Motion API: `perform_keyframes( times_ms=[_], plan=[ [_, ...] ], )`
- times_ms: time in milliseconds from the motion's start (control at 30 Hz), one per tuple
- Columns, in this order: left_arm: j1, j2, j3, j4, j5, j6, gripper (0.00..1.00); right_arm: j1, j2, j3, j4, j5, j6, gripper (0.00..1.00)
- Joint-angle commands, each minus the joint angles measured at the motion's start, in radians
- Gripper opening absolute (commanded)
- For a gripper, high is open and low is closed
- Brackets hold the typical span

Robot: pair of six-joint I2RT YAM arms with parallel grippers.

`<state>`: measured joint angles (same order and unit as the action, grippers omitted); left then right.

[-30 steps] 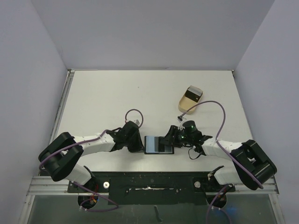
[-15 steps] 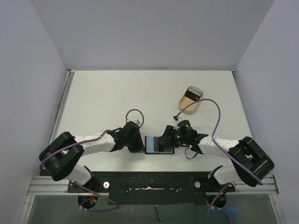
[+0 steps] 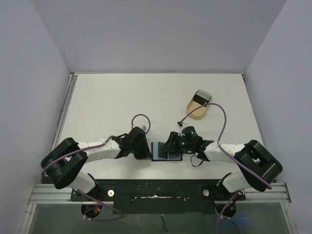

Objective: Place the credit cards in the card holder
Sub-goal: Insert the credit card into the card holder.

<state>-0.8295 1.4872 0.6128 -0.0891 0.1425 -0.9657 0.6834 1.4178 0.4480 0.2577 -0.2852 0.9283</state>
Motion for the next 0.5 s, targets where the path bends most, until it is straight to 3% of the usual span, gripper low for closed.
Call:
perform_keyframes(
  times_ms=[0,333,467],
  plan=[
    [-0.010,0.010,-0.007,-0.034,-0.039,0.009,0.00,0.013,-0.016,-0.014,0.083,-0.021,0.010,0.45],
    [-0.010,0.005,0.000,-0.043,-0.058,0.007,0.00,0.015,-0.020,-0.038,0.178,-0.074,0.047,0.44],
    [-0.008,-0.015,0.003,-0.060,-0.075,0.006,0.00,0.013,-0.030,-0.028,0.126,-0.061,0.040,0.44]
  ],
)
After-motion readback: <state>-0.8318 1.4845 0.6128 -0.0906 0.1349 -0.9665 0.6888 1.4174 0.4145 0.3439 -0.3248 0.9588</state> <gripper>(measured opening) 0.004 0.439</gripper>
